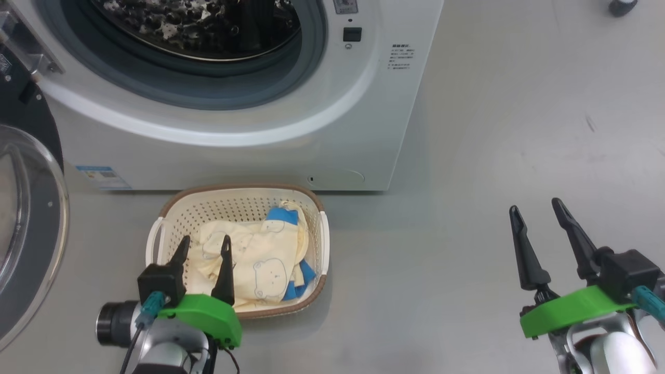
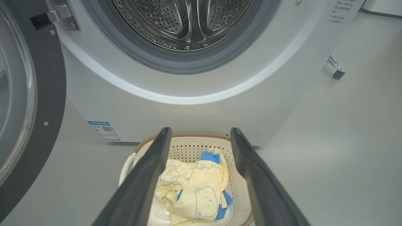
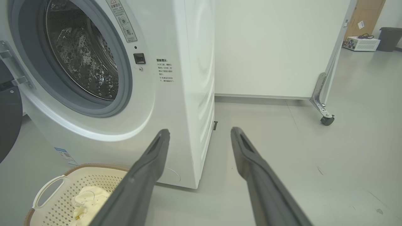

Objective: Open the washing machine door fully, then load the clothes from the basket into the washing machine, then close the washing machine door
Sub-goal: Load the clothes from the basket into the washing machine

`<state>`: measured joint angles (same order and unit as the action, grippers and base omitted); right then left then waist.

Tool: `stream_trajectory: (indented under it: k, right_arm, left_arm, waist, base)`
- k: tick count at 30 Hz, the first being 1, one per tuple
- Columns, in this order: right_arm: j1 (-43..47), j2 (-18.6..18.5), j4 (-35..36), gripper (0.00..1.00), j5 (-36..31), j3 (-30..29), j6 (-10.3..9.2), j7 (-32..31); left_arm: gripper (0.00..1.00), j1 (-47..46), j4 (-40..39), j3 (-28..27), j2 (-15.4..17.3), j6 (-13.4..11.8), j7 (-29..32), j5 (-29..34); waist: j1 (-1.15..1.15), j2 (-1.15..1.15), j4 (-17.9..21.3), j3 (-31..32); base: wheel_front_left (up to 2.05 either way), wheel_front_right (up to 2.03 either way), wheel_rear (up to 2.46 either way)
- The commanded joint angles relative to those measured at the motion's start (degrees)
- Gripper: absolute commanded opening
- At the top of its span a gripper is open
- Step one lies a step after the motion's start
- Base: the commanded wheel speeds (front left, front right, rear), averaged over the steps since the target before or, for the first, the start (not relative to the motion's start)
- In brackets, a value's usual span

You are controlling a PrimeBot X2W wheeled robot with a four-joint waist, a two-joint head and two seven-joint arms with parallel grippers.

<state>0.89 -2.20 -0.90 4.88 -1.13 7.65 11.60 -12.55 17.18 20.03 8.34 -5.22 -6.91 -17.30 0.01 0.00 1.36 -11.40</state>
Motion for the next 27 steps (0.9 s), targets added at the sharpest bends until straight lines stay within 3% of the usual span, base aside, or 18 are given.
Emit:
stream_trajectory:
  k: [1, 13, 27]
  right_arm:
    - [-2.70, -0.67, 2.02, 1.00, 0.51, 1.50, -0.16, 0.70]
    - [-8.34, -0.67, 1.51, 1.00, 1.36, 4.50, -0.16, 2.01]
    - [-16.56, -0.67, -0.02, 1.00, 2.44, 10.48, -0.16, 3.24]
  left_arm:
    - [1.00, -3.84, 0.20, -1.40, 0.58, 0.79, 0.51, -0.43]
    - [1.00, -17.32, 18.61, 1.14, -0.78, 7.50, 4.34, -2.26]
    - [1.00, -30.87, 38.78, 2.96, -0.05, 12.09, 4.94, -4.61]
  waist:
    - [-0.01, 0.00, 0.62, -2.43]
    - [-0.01, 0.00, 3.13, -14.19]
    - [-0.01, 0.00, 7.79, -26.71]
  base:
    - [0.00, 0.00, 0.00]
    - [0.00, 0.00, 0.00]
    - [0.00, 0.00, 0.00]
